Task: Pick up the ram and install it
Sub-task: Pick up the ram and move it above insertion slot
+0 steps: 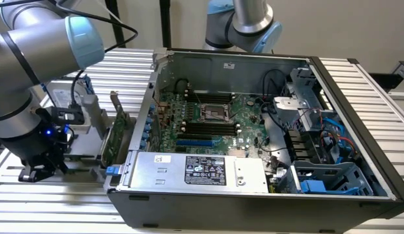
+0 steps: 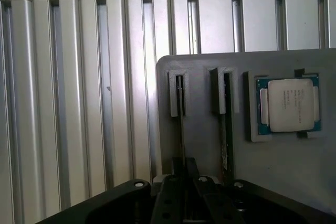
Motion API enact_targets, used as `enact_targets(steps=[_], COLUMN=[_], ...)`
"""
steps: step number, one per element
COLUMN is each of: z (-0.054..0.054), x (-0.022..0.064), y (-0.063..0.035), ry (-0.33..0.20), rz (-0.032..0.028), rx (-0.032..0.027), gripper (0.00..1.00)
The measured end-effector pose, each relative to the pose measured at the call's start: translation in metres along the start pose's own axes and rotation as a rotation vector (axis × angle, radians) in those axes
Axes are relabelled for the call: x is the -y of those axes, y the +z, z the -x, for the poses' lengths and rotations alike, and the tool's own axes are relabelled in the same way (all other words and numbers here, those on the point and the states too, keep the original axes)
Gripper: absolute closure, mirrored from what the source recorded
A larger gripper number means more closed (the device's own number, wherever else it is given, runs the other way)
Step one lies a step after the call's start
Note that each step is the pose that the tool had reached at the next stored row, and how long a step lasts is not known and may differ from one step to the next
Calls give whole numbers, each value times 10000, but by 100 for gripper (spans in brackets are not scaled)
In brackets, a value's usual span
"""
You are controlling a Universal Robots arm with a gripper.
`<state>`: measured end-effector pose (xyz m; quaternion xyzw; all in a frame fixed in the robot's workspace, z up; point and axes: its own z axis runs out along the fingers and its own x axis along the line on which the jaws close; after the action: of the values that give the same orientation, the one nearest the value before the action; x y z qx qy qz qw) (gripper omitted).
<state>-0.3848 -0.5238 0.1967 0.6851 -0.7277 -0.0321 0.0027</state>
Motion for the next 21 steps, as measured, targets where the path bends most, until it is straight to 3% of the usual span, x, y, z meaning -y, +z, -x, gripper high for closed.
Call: enact_targets(steps=[9,21], z=[8,30], x=[-10,-35], y=[-197,-728], ry=[0,0], rz=[2,2], rx=[-1,-2], gripper=[100,100])
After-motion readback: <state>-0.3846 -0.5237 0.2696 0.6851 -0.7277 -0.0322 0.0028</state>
